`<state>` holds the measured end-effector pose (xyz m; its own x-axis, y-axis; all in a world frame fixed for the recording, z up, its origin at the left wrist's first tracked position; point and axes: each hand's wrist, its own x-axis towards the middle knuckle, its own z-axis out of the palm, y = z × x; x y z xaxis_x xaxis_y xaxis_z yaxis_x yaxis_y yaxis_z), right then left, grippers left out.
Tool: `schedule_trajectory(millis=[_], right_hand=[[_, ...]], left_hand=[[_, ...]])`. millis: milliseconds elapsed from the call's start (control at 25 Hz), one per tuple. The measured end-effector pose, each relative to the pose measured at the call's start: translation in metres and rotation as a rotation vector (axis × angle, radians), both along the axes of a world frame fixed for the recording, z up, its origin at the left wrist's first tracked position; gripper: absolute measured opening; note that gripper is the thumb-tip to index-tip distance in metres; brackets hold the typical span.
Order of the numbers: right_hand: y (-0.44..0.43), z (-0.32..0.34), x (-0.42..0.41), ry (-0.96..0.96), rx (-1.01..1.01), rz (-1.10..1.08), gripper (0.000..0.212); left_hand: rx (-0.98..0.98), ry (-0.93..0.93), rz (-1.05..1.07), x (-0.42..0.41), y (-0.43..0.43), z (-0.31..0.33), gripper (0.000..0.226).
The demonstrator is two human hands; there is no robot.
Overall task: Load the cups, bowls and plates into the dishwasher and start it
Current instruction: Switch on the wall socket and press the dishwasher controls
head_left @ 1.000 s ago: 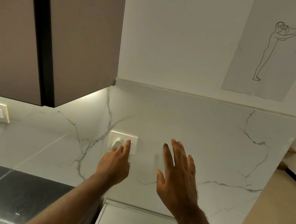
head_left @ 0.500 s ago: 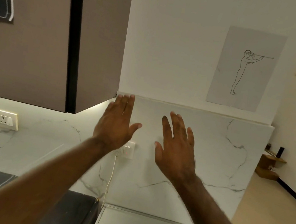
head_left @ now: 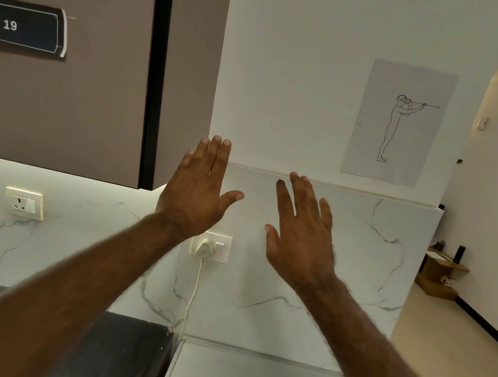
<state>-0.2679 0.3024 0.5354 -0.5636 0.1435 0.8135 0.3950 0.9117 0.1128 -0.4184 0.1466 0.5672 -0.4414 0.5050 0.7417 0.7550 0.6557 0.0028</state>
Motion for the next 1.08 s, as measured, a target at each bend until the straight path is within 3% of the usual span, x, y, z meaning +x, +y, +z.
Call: schedule_trajectory(millis=[520, 1080], right_hand=[[-0.02, 0.008, 0.1, -0.016, -0.052, 0.012, 0.085], [-0.071, -0.069, 0.261, -0.138, -0.194, 0.025, 0.086]], left_hand=[[0.008, 0.053, 0.045, 0.094, -0.024, 0.003, 0.091], [-0.101, -0.026, 0.049, 0.246, -0.083, -0.082, 0.091]])
